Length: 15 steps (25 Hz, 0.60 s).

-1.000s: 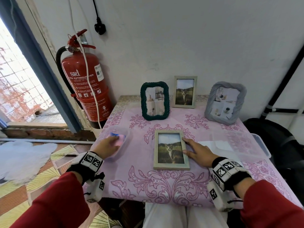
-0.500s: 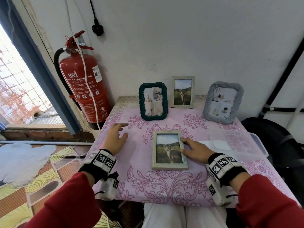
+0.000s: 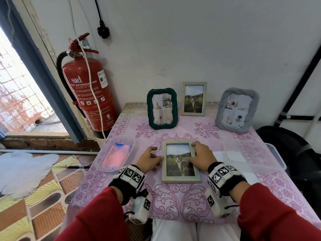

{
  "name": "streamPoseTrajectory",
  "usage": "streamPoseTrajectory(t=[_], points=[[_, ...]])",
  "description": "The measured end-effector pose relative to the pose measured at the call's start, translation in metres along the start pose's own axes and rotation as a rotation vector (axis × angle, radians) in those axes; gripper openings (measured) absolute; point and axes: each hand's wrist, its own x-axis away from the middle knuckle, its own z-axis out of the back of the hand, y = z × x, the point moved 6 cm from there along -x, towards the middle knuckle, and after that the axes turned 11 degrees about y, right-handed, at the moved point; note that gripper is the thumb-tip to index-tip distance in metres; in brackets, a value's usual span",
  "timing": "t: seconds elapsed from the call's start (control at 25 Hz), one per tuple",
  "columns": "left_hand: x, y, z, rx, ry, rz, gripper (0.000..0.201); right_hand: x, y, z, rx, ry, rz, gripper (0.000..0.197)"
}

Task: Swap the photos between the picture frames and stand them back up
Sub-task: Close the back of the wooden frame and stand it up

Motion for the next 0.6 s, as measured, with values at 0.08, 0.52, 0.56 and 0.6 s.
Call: streamPoseTrajectory(t=[0.08,0.52,0.56,0.6], points=[[-0.001,0.000,0.000,0.029,-0.001,0.011,0.052,-0.002,-0.004,-0.001,0.015,0.020,0.011,0.049],[-0.004,0.050,0.045,0.370,0.043,-0.105,0.044,-0.006,-0.067,0.043,-0.163,0.257,0.185,0.056],[-0.004,0.058,0.050,0.397,0.040,-0.128,0.043,-0.007,-0.075,0.047,-0.190,0.268,0.203,0.058],[-0.004,0.065,0.055,0.421,0.040,-0.154,0.041,-0.008,-0.083,0.050,-0.216,0.273,0.219,0.059]])
